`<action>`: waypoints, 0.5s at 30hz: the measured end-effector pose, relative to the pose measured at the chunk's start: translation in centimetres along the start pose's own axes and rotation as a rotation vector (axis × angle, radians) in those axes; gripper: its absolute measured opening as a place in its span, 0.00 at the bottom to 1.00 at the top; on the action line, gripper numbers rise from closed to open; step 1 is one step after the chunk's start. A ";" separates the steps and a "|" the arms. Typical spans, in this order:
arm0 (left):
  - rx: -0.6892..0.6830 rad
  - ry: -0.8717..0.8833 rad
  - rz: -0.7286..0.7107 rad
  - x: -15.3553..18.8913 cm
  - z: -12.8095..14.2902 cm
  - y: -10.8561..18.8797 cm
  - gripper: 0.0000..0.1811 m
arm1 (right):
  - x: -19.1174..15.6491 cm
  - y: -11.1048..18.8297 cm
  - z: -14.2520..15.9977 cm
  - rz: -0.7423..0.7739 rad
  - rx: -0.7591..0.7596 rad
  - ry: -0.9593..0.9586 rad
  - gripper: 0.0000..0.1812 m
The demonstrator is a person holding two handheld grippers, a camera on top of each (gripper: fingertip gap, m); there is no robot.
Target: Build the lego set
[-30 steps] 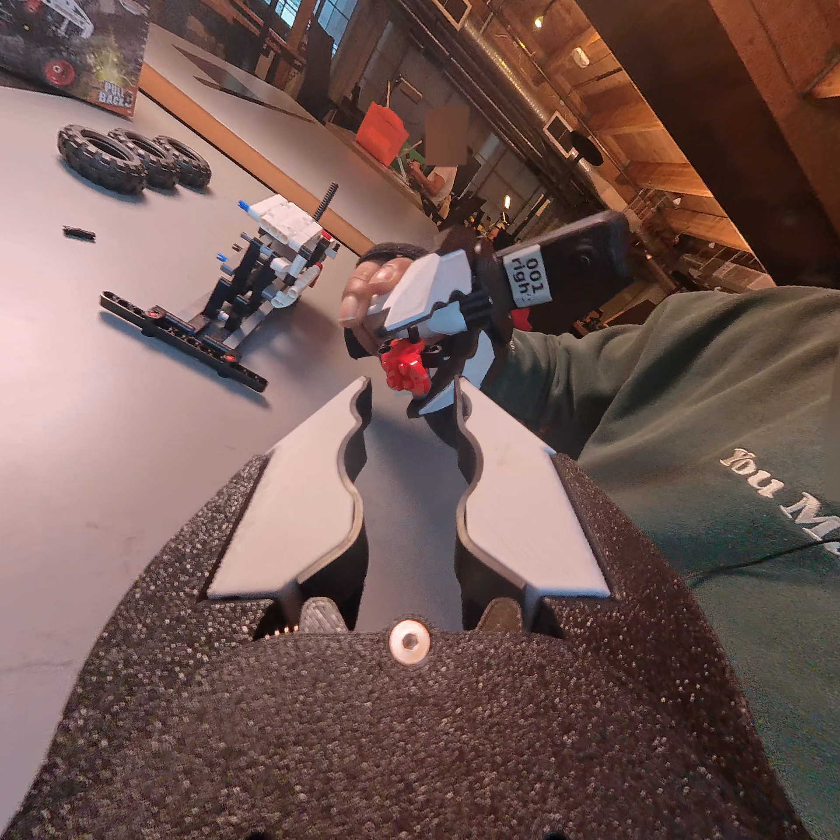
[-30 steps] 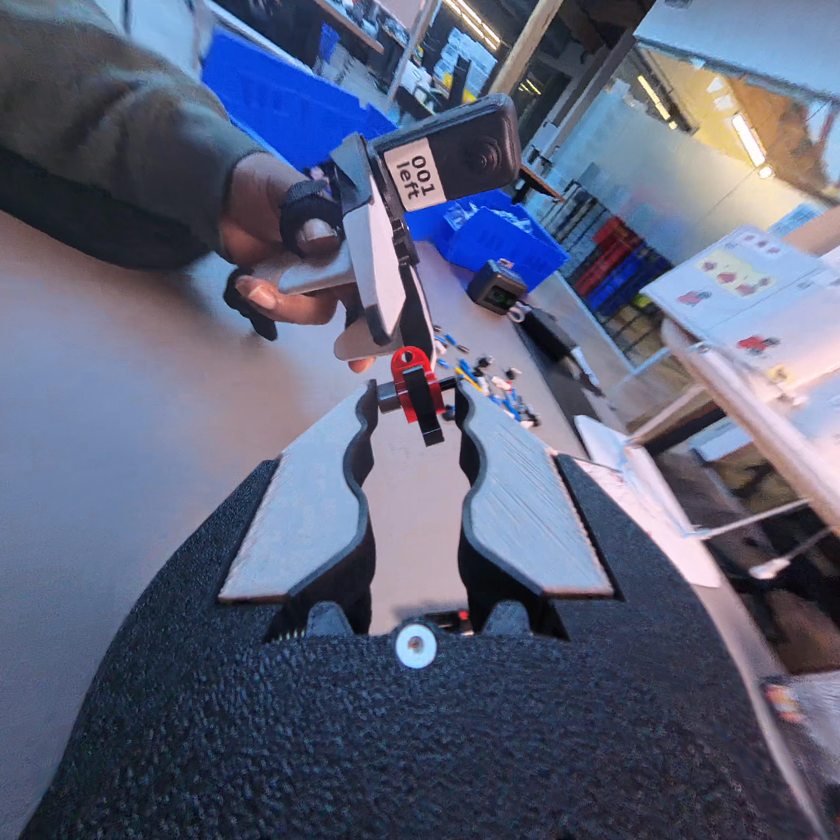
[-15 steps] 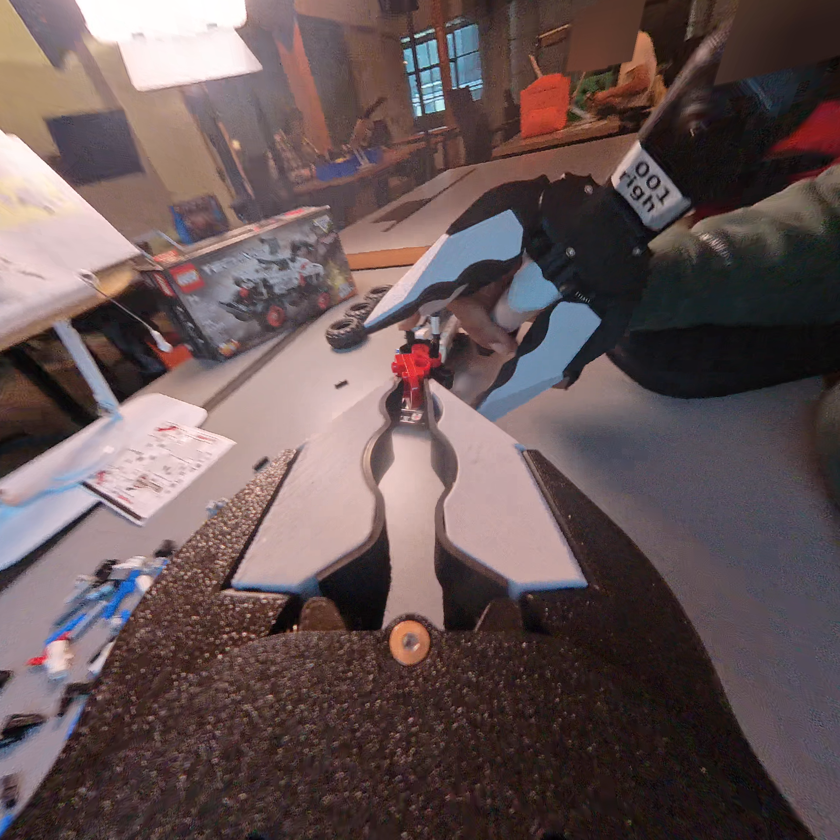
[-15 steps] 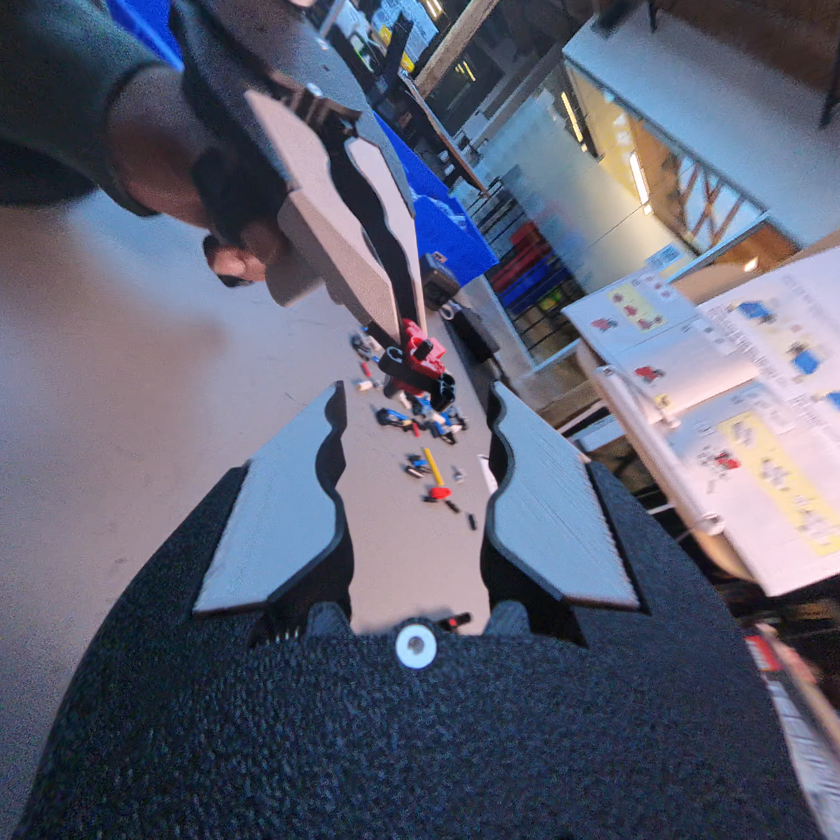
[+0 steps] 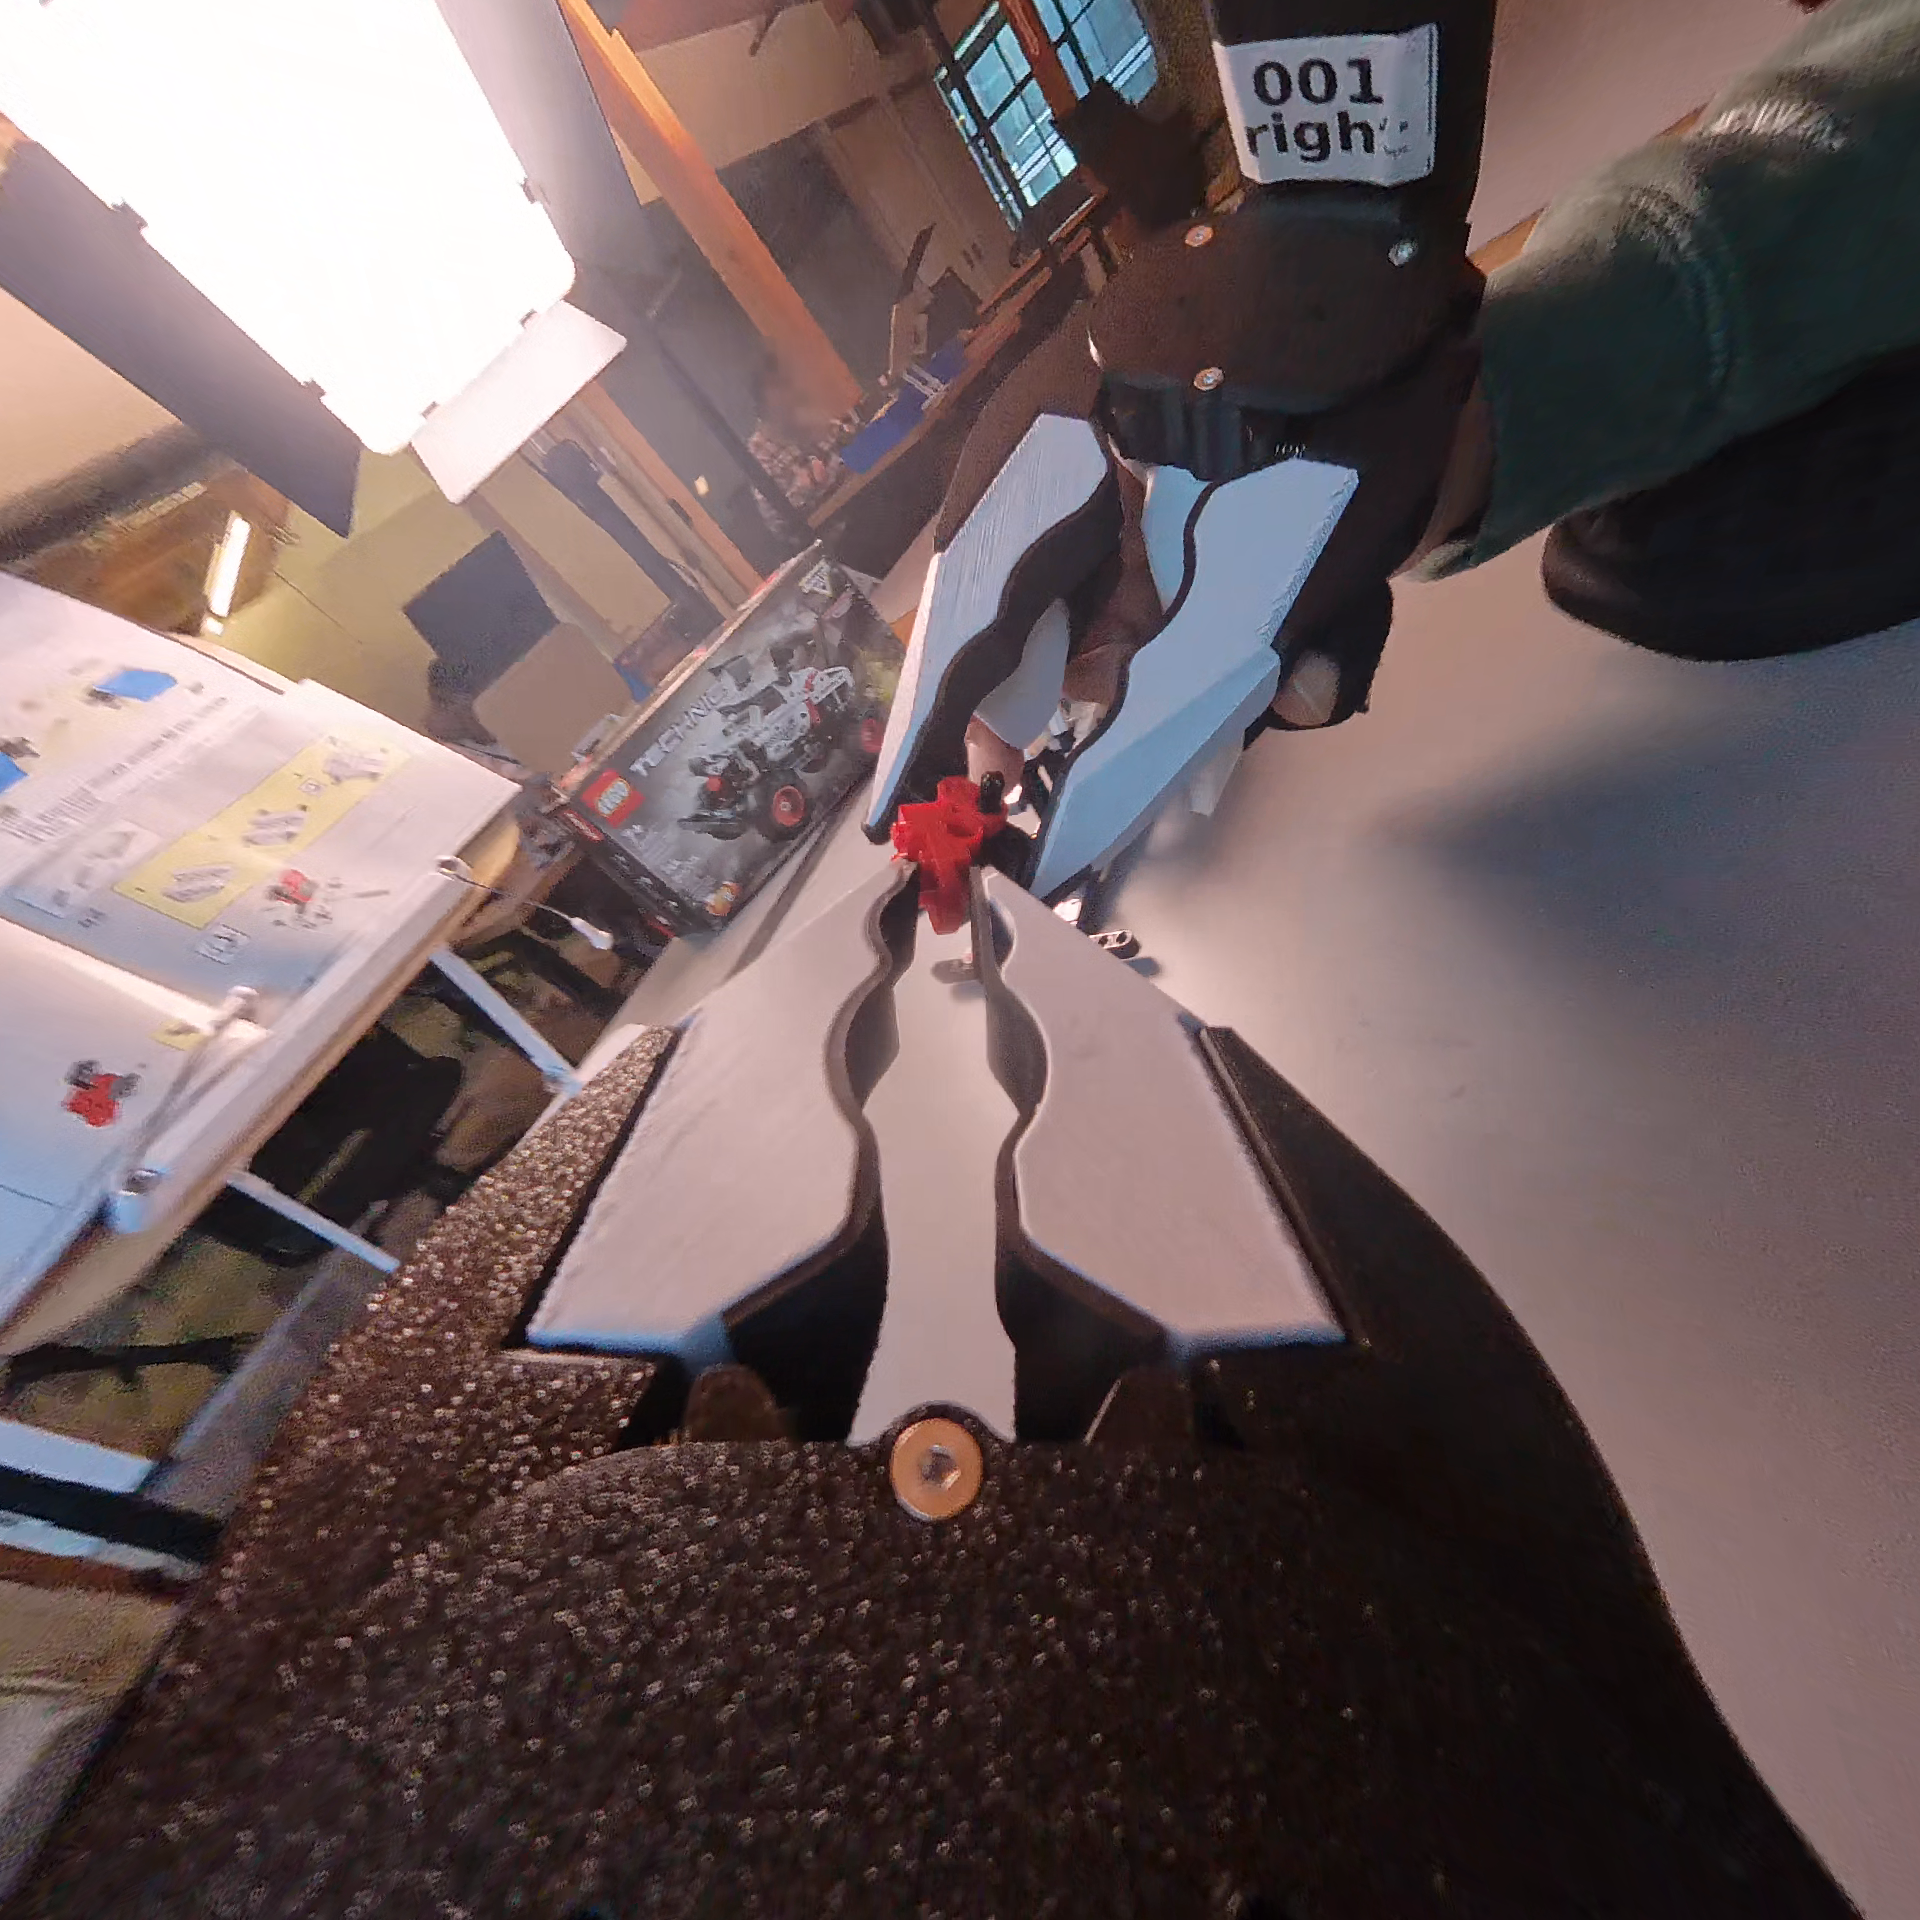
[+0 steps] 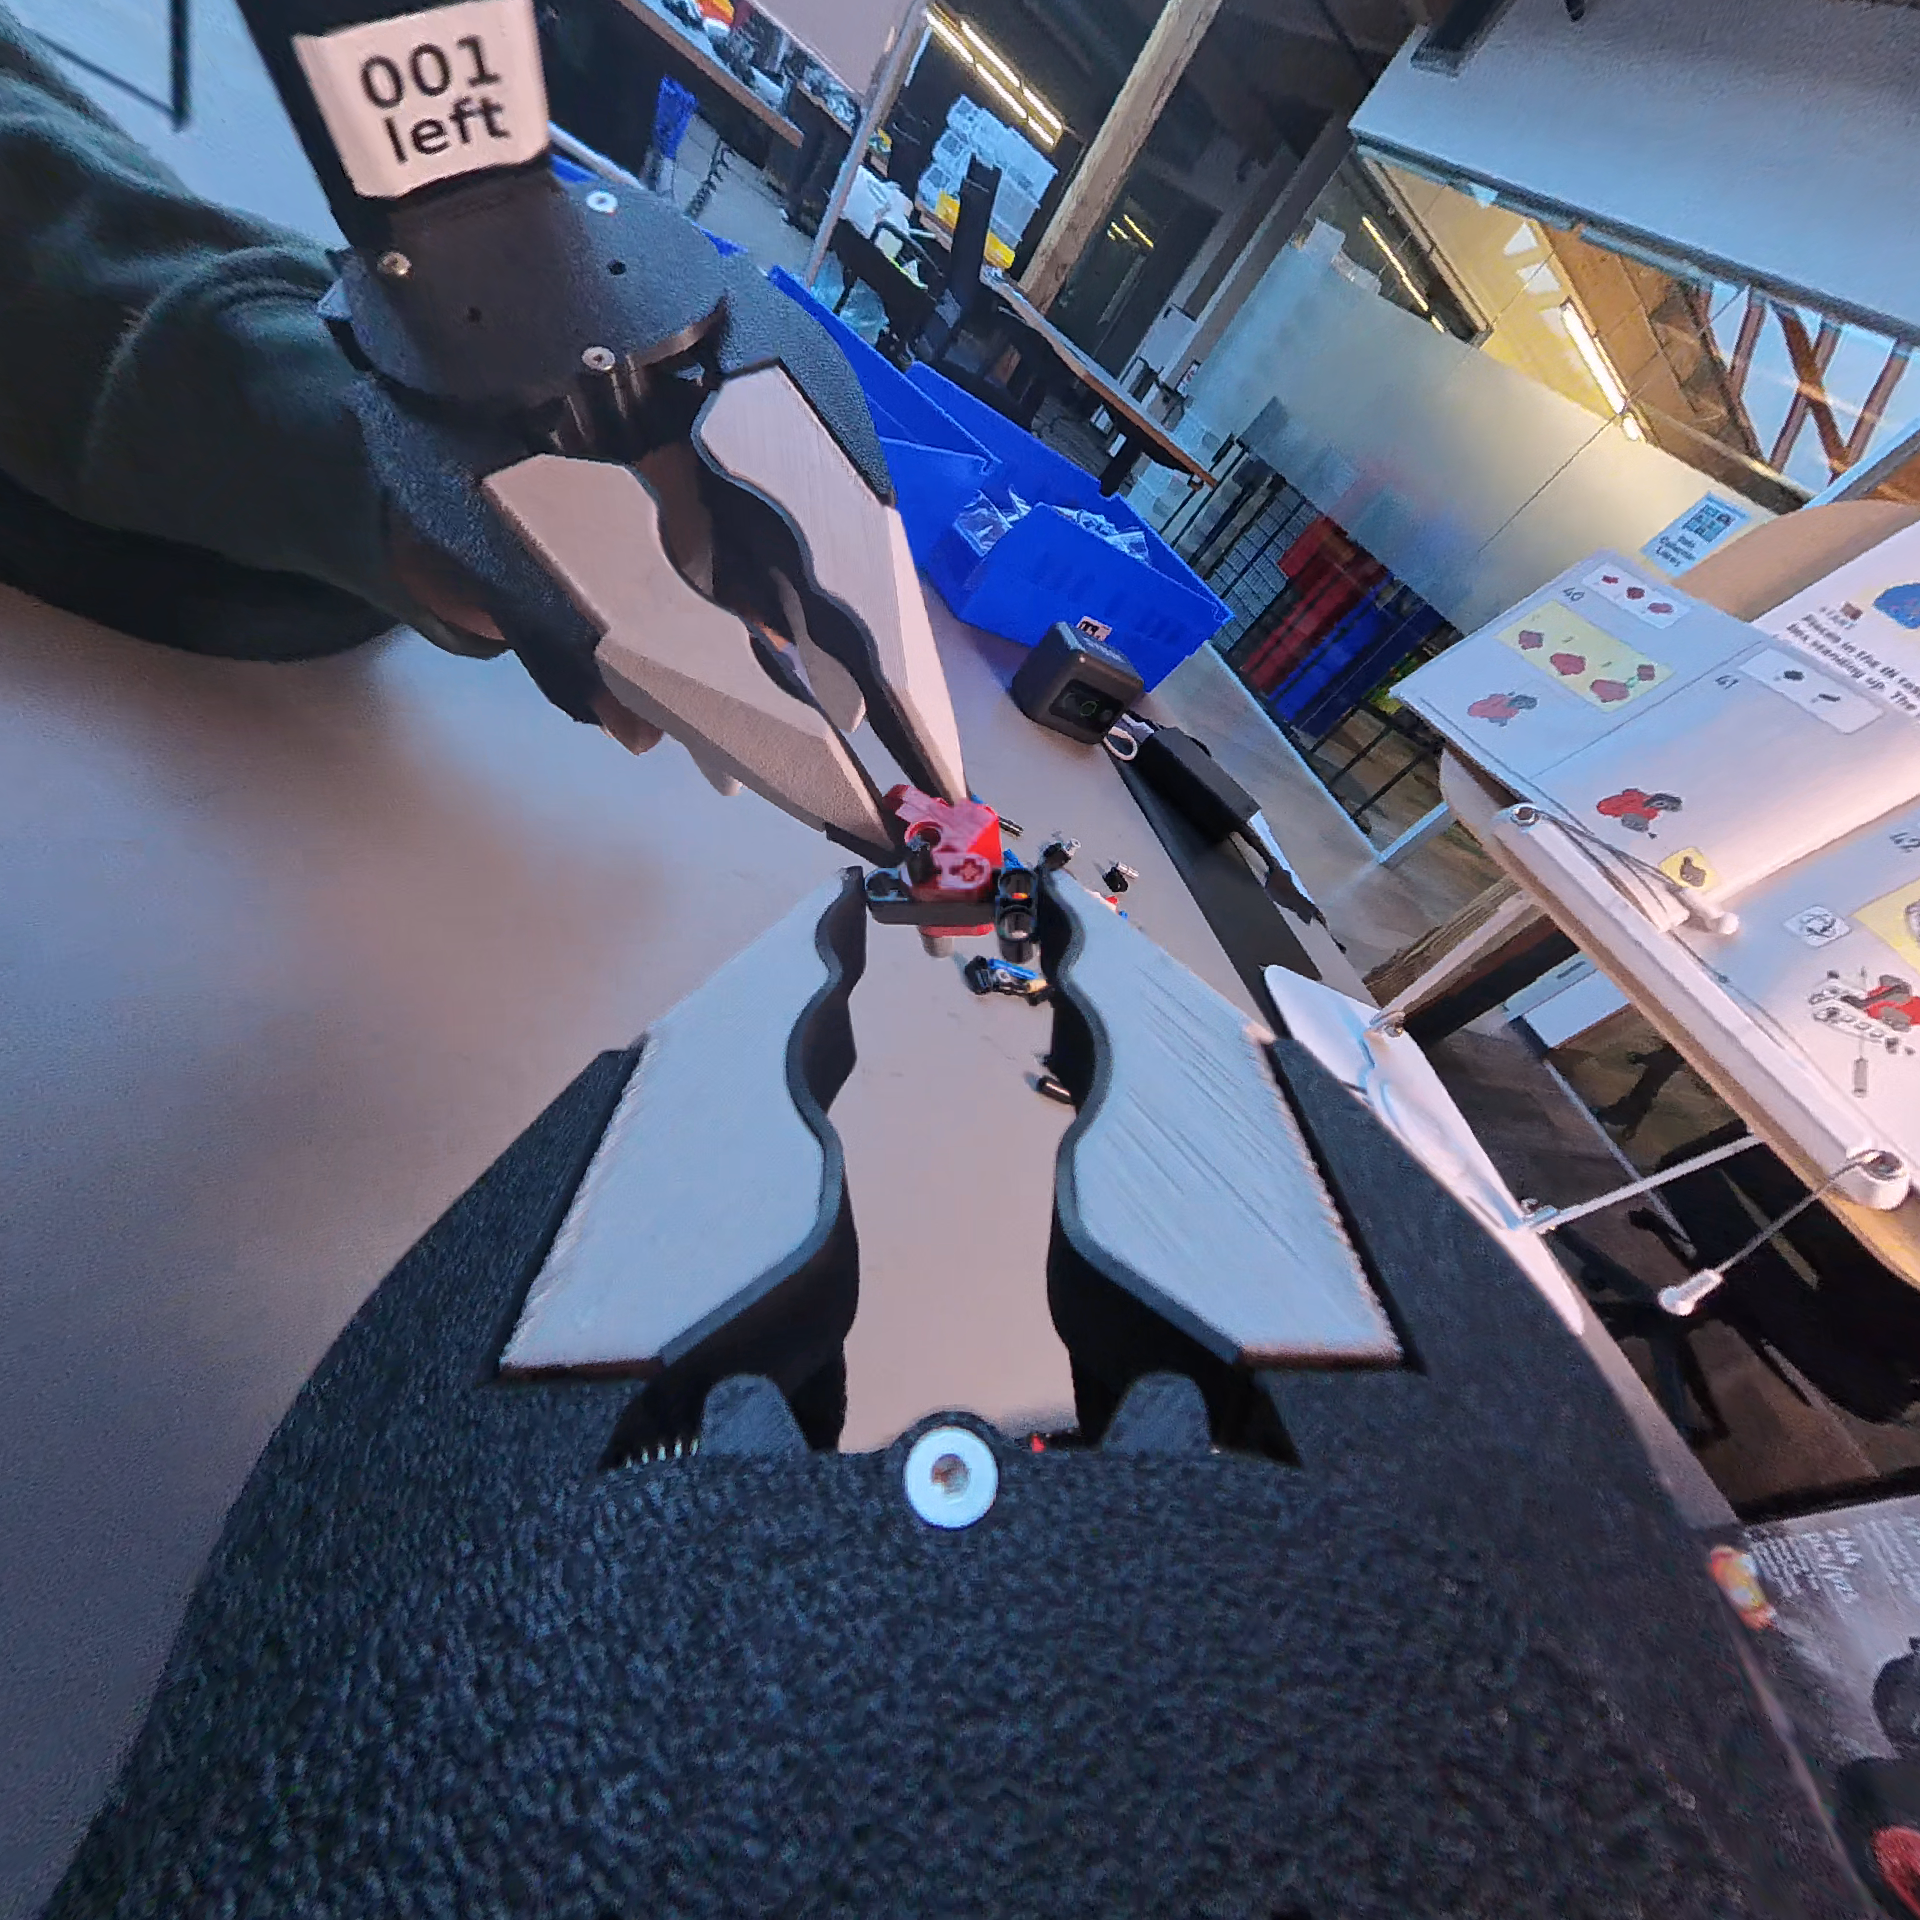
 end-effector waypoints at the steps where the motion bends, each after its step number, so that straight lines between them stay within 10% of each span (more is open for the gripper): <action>1: 0.008 0.063 0.043 -0.1 0.2 0.0 0.06 | 0.1 0.1 0.1 0.011 -0.005 0.015 0.18; 7: 0.130 0.605 0.304 -2.9 1.4 0.6 0.25 | 0.8 1.0 0.1 0.103 0.035 0.079 0.18; 15: 0.145 0.495 0.337 -1.8 0.5 0.8 0.13 | 0.0 0.8 -0.6 0.079 0.094 0.065 0.18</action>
Point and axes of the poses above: each gripper's, where its closed fingertips meet, y back along the fingers, z out of its underside, x = y × z across the jaws, the point moved 7 cm from there along y, back along the fingers, and after that the axes turned 14 degrees about -x, right-handed, at the moved point
